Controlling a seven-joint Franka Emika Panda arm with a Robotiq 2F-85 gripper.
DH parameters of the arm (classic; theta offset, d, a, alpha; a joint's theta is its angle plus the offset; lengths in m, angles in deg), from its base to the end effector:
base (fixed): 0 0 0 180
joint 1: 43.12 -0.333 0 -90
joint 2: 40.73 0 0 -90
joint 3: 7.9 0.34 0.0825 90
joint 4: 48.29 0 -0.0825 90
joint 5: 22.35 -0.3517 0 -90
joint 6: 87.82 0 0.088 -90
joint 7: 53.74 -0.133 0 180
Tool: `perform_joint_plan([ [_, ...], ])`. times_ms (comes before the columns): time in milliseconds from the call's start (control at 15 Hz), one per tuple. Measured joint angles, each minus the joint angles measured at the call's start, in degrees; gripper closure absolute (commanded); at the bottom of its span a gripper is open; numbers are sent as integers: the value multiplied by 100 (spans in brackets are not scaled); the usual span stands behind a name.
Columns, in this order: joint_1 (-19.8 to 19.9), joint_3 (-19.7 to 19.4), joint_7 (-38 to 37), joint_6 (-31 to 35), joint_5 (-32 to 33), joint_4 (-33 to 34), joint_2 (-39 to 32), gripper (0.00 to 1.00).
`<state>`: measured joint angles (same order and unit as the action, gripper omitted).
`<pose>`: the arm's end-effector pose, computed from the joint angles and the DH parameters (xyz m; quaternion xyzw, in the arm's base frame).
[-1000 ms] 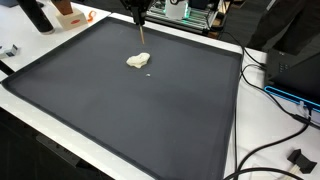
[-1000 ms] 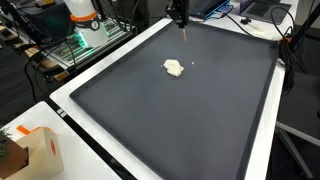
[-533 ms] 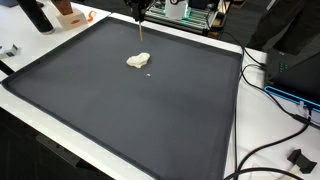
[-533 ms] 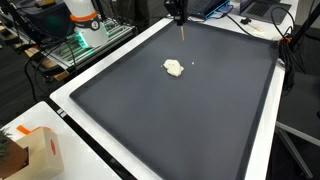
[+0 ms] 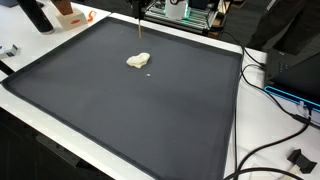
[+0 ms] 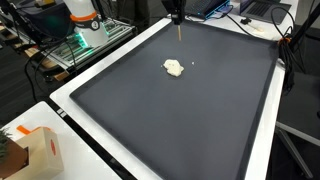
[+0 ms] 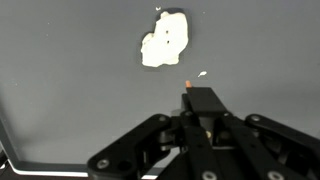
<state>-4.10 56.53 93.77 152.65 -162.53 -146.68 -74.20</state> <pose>0.4901 0.0266 0.3932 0.9946 0.0399 0.0956 0.0095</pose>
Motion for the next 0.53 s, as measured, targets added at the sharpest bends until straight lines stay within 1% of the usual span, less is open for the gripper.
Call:
perform_joint_plan([
  [133, -58, -76, 0, -9, -19, -28, 82, 87],
  [533, -61, -106, 0, -19, -25, -64, 120, 87],
])
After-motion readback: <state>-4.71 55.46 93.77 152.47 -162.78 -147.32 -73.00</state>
